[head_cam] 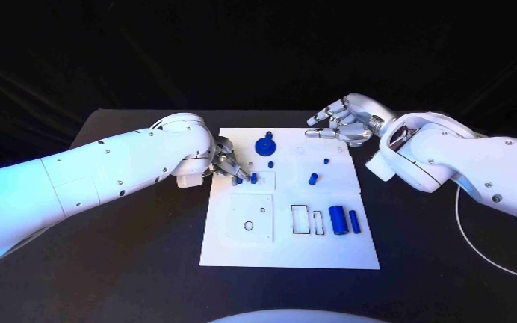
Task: Assemble the parts on the task board
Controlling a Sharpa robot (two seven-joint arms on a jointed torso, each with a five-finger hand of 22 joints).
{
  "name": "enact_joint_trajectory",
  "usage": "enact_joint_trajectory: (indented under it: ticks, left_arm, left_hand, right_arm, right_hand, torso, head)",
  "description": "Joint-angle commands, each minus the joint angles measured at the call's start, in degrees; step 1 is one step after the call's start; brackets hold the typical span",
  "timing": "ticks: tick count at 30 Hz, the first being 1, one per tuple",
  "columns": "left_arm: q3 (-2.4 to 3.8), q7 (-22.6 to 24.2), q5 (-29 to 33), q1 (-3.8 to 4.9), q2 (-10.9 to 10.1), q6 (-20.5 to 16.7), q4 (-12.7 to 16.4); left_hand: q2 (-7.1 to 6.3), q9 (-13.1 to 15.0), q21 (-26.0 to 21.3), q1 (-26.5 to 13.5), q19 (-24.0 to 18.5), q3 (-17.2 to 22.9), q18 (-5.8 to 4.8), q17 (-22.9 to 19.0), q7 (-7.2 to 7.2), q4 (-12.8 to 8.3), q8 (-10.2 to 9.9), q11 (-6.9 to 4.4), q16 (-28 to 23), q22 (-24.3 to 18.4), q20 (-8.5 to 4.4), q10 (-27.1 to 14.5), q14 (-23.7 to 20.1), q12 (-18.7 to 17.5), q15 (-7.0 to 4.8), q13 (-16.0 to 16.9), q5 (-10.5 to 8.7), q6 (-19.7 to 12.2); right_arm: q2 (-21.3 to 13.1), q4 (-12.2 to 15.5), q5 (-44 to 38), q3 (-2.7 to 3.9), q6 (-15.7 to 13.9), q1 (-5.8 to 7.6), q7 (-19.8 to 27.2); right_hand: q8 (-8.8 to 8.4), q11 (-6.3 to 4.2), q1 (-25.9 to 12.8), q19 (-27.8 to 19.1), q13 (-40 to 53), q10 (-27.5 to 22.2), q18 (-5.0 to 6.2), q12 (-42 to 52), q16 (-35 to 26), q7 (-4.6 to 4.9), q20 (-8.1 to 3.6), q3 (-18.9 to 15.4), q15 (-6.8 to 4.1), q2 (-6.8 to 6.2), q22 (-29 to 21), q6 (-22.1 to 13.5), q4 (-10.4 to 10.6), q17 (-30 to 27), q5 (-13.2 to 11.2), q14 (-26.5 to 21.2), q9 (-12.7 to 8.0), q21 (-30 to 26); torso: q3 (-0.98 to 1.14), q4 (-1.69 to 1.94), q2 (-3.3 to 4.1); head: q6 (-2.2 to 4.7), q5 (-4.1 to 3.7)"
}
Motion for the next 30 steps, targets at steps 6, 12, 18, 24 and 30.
enact_joint_trajectory:
  ticks: [6,12,18,24,30]
  left_arm:
    - [0.76,-0.14,1.13,-0.20,-2.22,-7.78,2.26]
    - [1.72,4.17,5.88,-0.03,-4.13,-11.75,4.43]
    - [2.53,10.57,11.07,0.27,-5.84,-16.04,5.99]
    - [2.42,22.62,7.36,0.43,-5.01,-20.55,5.35]
    - [0.86,31.90,-4.07,0.12,-1.40,-25.22,2.63]
  left_hand:
    - [0.86,-0.39,0.41,0.08,4.82,-7.96,-0.97,15.08,-0.21,4.58,-0.37,-0.02,0.17,12.86,-0.58,0.52,5.92,0.50,-0.69,0.56,-9.25,0.67]
    - [1.85,-0.60,-2.51,0.46,3.75,-12.02,-0.24,15.08,0.37,6.78,-0.78,0.45,0.17,10.85,-0.45,-1.89,5.92,-3.47,-0.43,-3.53,-9.99,-0.94]
    - [3.05,-1.43,-18.44,2.38,-2.07,-17.50,3.20,10.32,2.44,6.83,-1.44,2.39,-3.42,0.00,0.91,-11.23,4.32,-15.85,1.18,-16.63,-9.30,-6.09]
    - [5.31,-4.92,-53.91,19.36,-17.41,-15.86,7.85,-18.82,7.63,2.16,-4.87,6.99,-31.33,-23.52,4.54,-23.66,-11.57,-23.54,5.27,-22.23,-7.66,-14.85]
    - [2.97,-12.54,-62.00,32.18,-21.47,-8.67,8.31,-32.65,8.34,-2.40,-11.77,8.91,-46.47,-29.34,6.68,-27.05,-21.36,-36.33,6.55,-34.73,-8.36,-16.54]
  right_arm:
    - [0.10,-0.11,-0.24,-0.02,0.70,-0.05,0.29]
    - [0.06,-0.15,-0.23,-0.03,0.71,-0.07,0.32]
    - [-0.02,-0.17,-0.20,-0.05,0.73,-0.10,0.32]
    - [-0.12,-0.16,-0.19,-0.06,0.68,-0.11,0.30]
    - [0.11,-0.30,-0.19,-0.07,0.66,-0.12,0.34]
  right_hand:
    - [-0.03,-0.11,-0.13,-0.43,-0.05,0.16,0.66,-0.01,-0.18,0.03,0.02,-0.40,-0.13,0.37,-0.05,0.31,-0.09,-0.05,0.38,2.52,0.04,-0.32]
    - [-0.03,-0.11,-0.13,-0.43,-0.05,0.16,0.66,-0.01,-0.18,0.03,0.02,-0.40,-0.13,0.37,-0.05,0.31,-0.09,-0.05,0.38,2.52,0.04,-0.32]
    - [-0.03,-0.11,-0.13,-0.43,-0.05,0.16,0.66,-0.01,-0.18,0.03,0.02,-0.40,-0.13,0.37,-0.05,0.31,-0.09,-0.05,0.38,2.52,0.04,-0.32]
    - [-0.03,-0.11,-0.14,-0.45,-0.05,0.16,0.66,-0.01,-0.19,0.03,0.02,-0.42,-0.13,0.38,-0.07,0.30,-0.07,-0.06,0.38,2.52,0.04,-0.33]
    - [-0.04,-0.10,-0.16,-0.50,-0.10,0.12,0.68,-0.03,-0.23,0.04,0.02,-0.50,-0.12,0.40,-0.16,0.29,-0.02,-0.10,0.37,2.51,0.04,-0.40]
  torso:
    - [0.06,0.02,-0.03]
    - [0.06,0.02,-0.04]
    - [0.04,-0.05,0.00]
    - [0.05,0.03,-0.01]
    - [-0.06,-0.09,0.09]
  head:
    - [0.13,-0.12]
    - [0.18,-0.26]
    - [0.23,-0.45]
    - [0.56,-0.75]
    - [0.96,-0.88]
